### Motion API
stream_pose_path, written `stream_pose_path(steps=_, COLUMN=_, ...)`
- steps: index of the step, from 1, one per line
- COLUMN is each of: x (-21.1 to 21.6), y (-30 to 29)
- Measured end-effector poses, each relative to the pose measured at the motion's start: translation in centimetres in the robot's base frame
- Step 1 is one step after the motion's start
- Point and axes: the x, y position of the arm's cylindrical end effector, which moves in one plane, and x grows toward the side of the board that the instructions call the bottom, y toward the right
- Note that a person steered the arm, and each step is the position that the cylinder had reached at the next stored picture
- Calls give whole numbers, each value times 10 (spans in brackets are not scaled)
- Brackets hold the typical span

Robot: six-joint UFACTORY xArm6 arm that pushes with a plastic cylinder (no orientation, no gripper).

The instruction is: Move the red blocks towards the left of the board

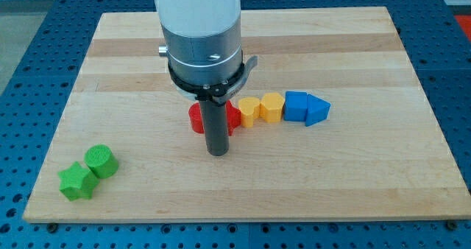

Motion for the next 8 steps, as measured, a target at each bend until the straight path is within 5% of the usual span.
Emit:
stream_pose_path(steps=3, x=26, y=-49)
stream_pose_path(steps=5, x=22, y=40)
stream_pose_path(steps=8, x=-5, y=57)
